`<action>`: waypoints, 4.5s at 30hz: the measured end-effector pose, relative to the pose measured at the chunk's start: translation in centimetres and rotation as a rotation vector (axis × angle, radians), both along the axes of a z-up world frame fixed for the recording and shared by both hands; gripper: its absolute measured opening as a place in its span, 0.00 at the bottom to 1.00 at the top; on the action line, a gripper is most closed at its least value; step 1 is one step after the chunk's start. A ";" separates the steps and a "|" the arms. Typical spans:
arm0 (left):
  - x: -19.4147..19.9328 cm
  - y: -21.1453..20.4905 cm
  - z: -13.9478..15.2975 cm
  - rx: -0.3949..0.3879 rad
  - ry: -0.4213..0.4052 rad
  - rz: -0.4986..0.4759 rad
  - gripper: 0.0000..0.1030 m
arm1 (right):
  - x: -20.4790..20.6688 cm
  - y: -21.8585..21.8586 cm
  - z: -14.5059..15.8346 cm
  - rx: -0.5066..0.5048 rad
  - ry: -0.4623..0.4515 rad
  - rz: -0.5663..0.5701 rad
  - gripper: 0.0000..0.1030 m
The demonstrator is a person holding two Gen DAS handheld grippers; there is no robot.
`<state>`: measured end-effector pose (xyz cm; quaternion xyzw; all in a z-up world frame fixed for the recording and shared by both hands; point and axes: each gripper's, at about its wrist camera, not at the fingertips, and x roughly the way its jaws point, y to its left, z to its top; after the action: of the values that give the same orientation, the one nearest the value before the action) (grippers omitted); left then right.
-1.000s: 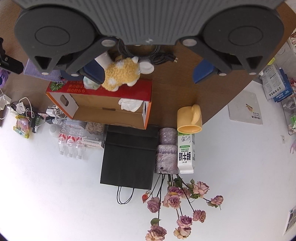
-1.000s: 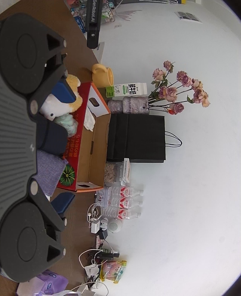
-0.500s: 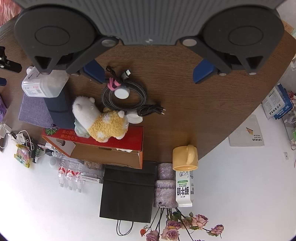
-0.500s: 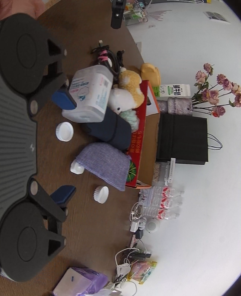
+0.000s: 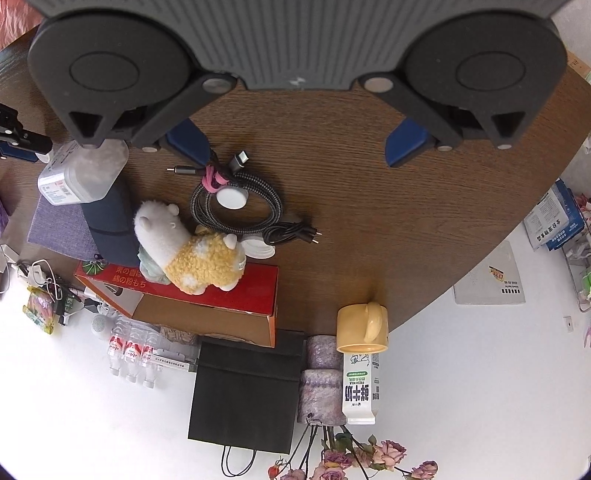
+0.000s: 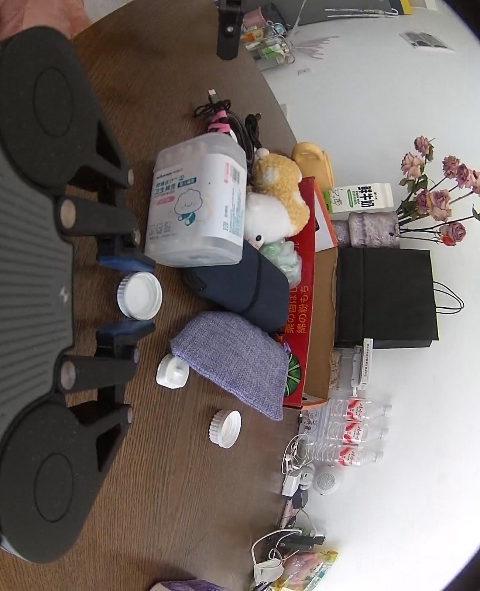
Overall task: Organize objects
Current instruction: 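Grasp the black cable with the left gripper while the right grasps another white cap, then carry cable and cap into the cardboard box and open both grippers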
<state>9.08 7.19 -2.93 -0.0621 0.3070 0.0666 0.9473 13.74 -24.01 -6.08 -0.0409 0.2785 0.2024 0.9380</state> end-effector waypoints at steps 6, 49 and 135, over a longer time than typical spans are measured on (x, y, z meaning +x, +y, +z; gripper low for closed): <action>2.7 -0.7 -1.0 -0.024 0.055 -0.013 1.00 | -0.6 -1.7 0.8 0.033 -0.044 -0.065 0.26; 5.2 -4.4 -2.8 0.039 -0.031 -0.060 0.78 | -0.5 -2.6 0.6 0.063 -0.054 -0.110 0.27; 27.4 -7.4 4.5 0.014 -0.145 0.007 1.00 | 26.6 8.5 5.8 -0.010 -0.104 -0.114 1.00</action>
<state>36.44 -0.20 1.61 -0.0611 0.2370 0.0675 0.9672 40.32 -15.49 -0.29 -0.0403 0.2324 0.1449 0.9609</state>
